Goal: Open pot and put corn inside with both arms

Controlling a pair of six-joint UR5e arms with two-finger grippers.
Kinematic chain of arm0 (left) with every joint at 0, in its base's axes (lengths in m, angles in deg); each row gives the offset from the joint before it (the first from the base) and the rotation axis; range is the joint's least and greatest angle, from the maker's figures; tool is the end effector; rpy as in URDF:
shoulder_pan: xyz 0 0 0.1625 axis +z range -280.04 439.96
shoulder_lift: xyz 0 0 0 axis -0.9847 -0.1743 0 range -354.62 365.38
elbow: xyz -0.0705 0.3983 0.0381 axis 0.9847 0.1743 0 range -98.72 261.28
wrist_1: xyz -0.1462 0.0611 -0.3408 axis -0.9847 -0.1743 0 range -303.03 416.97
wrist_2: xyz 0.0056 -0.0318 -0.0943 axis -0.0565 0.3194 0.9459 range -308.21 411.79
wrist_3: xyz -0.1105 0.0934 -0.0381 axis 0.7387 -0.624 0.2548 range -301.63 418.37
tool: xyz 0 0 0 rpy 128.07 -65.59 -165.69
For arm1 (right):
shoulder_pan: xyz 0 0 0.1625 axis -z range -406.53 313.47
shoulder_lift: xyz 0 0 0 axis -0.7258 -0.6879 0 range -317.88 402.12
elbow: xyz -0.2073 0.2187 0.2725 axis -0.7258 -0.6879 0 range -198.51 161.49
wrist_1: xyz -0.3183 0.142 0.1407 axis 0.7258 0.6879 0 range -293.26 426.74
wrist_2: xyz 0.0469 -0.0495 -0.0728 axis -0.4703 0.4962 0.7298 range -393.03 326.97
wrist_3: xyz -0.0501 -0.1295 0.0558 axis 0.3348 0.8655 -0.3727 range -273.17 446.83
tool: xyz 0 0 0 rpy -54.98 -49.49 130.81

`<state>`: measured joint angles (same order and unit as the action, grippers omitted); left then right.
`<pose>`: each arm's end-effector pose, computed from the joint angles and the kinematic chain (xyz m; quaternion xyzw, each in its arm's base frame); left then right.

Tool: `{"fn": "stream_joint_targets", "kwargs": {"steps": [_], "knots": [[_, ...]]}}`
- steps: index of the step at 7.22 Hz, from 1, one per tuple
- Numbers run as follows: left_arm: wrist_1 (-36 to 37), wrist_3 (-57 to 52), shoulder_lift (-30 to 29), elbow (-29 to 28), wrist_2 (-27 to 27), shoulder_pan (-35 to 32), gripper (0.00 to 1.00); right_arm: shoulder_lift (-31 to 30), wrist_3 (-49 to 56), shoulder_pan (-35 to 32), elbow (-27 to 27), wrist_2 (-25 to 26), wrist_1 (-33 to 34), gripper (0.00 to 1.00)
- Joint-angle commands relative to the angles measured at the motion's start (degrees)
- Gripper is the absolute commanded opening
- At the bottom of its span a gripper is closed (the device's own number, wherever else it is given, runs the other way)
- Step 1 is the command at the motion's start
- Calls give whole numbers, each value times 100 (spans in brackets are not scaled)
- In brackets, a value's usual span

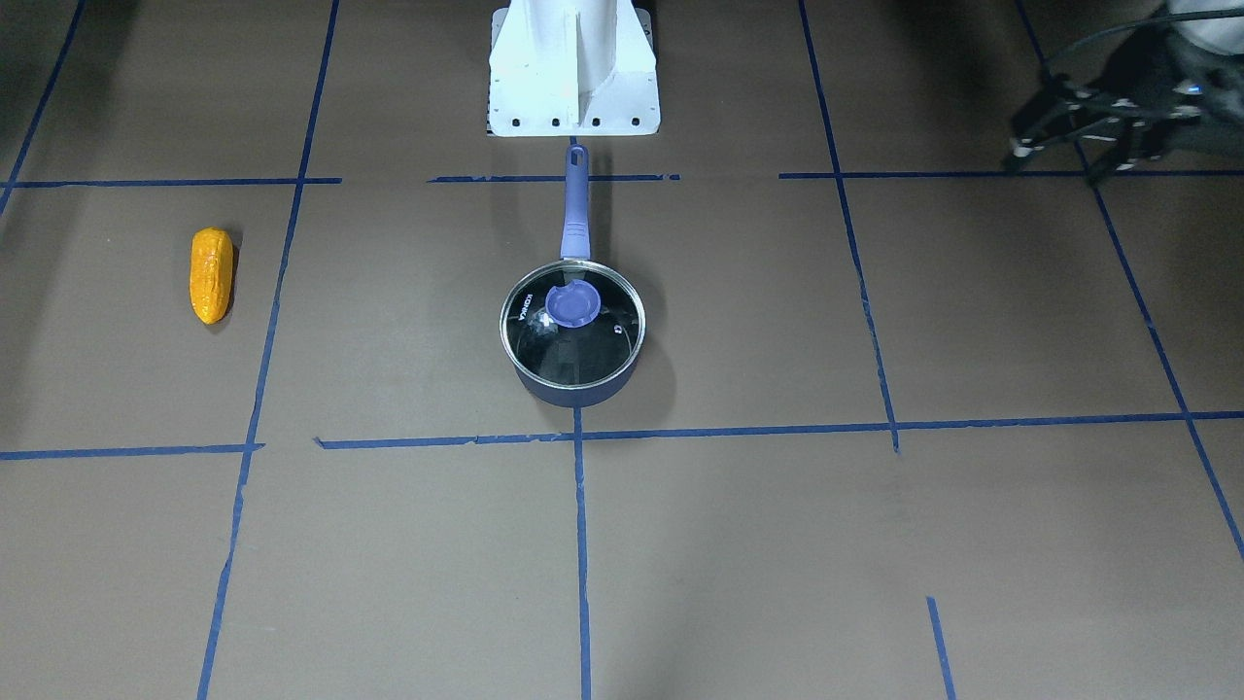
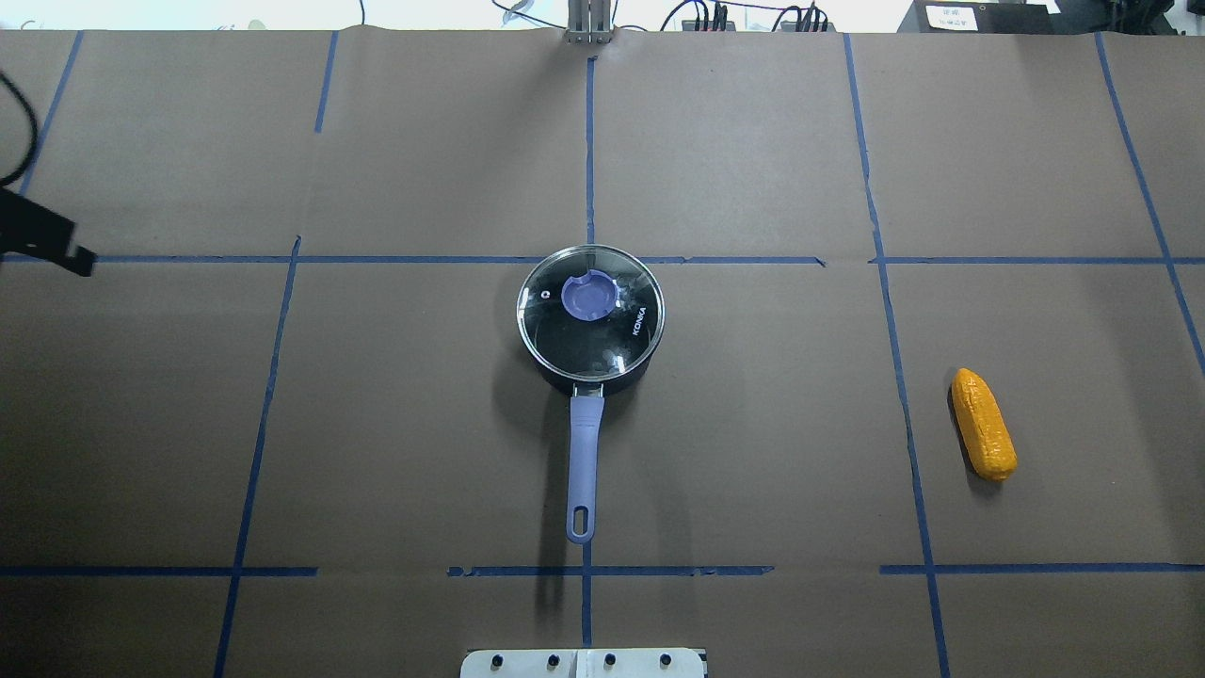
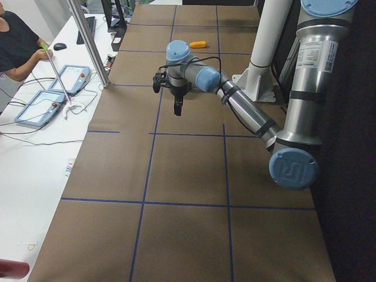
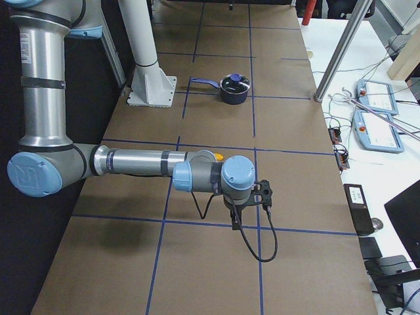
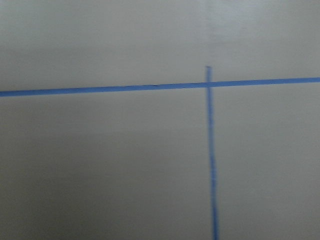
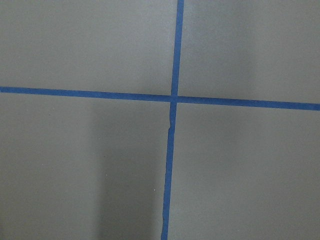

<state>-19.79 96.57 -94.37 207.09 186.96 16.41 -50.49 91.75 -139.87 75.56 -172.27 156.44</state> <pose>0.1784 -0.4199 0.3478 0.0198 0.4492 0.0155 0.8931 0.0453 -0.4336 0.6540 0.0439 -0.4144 -0.0189 0.9088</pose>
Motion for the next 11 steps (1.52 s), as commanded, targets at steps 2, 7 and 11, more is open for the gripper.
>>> {"fn": "stream_joint_targets", "kwargs": {"steps": [2,7,11], "knots": [[2172,555,-2176,-65,-867,1175,100,-28,18,9,-29,-7,3,100],[1267,2336,-3813,-1854,-1447,2108,100,7,0,9,-29,-7,3,100],[-168,3121,-4553,-3622,-1924,2646,100,15,0,9,-46,-16,3,100]]}}
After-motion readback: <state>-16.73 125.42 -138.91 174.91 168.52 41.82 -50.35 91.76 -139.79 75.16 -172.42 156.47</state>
